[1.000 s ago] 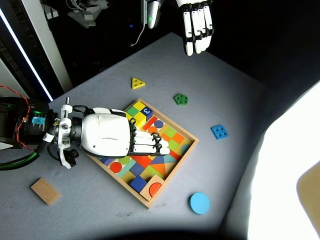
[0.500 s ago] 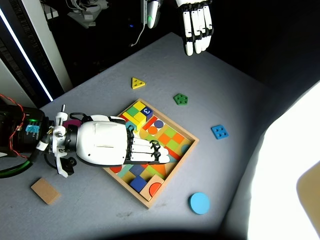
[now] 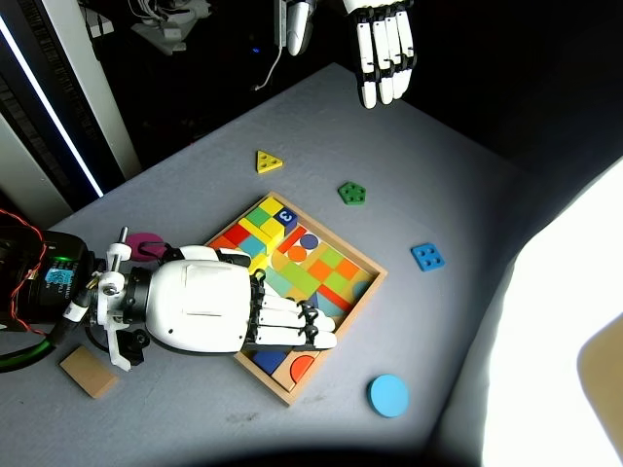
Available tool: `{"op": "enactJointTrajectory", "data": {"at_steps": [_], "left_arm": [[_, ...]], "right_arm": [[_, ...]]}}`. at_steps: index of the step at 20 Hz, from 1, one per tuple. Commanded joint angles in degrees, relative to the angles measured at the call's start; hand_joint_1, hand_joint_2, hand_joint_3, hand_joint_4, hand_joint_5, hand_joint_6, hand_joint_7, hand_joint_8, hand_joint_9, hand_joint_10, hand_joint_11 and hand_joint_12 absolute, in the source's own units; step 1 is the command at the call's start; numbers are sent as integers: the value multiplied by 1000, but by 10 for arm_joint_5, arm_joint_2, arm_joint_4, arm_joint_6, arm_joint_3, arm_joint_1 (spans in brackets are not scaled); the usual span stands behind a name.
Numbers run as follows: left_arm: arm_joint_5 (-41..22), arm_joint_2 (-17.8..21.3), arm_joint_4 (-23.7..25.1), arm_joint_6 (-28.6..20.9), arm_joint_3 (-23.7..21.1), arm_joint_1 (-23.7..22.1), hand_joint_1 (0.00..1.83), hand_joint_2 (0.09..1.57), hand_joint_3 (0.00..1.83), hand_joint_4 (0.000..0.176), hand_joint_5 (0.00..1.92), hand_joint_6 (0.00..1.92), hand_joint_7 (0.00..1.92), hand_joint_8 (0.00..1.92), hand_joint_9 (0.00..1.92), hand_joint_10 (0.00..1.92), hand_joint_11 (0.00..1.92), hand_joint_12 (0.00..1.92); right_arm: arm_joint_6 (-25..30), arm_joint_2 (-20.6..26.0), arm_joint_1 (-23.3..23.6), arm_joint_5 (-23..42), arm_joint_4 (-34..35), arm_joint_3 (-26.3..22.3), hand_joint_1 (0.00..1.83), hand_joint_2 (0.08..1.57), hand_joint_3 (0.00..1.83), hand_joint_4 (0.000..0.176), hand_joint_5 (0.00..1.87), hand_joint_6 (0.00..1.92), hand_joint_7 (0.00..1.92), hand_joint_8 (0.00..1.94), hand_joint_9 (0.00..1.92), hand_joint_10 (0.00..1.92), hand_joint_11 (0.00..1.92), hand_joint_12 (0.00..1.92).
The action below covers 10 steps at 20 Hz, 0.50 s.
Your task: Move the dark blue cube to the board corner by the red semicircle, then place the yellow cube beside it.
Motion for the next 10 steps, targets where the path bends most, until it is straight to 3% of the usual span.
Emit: {"op": "enactJointTrajectory", "data": {"at_steps": [1,6,10], "left_arm": [[-46,3,9,1,-2,-3,11,1185,1,34,124,3,87,0,98,1,0,512],[-47,3,12,0,-2,-3,0,1184,1,40,111,0,94,4,98,1,0,478],[-50,3,13,0,-2,-3,0,1186,1,35,106,2,81,2,85,4,0,472]], "right_arm": [[0,2,-1,41,0,4,0,1136,0,0,808,5,196,0,0,0,0,0],[0,1,-5,41,0,15,0,1132,0,0,813,6,201,5,0,0,0,0],[0,1,-8,41,0,23,0,1133,0,0,788,0,200,4,0,0,0,0]]}}
